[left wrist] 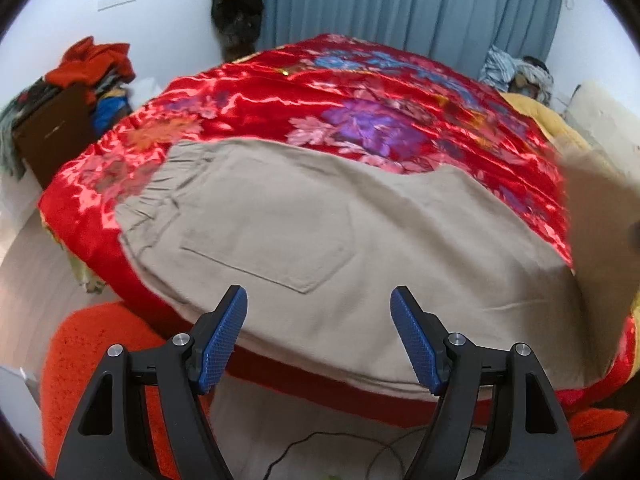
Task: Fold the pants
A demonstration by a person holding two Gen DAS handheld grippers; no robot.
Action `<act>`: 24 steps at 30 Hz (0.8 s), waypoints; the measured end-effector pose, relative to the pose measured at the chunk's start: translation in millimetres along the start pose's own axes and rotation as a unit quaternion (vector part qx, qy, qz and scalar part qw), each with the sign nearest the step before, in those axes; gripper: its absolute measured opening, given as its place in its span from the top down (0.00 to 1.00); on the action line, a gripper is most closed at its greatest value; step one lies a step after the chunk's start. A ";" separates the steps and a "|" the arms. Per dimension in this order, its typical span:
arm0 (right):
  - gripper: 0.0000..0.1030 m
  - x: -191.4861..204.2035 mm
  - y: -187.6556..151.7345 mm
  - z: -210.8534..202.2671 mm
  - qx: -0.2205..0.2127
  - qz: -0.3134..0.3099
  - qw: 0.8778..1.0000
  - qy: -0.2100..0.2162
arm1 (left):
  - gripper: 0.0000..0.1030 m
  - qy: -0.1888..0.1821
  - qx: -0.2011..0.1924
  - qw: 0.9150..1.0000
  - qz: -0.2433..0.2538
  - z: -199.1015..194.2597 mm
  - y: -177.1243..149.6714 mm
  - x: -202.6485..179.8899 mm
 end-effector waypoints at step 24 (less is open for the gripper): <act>0.46 -128.1 -72.8 -34.8 0.032 -0.048 0.981 -0.187 | 0.21 -0.124 -0.007 0.969 0.214 6.2 1.5 -191.7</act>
Point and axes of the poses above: each gripper's, at about its wrist camera, not at the fingertips, and z roughly the way its jaws point, x to its left, y to its top, the point moved 8 cm from there along z, roughly the way its jaws point, and after that the axes turned 3 degrees about -z, right-handed, at the moved point
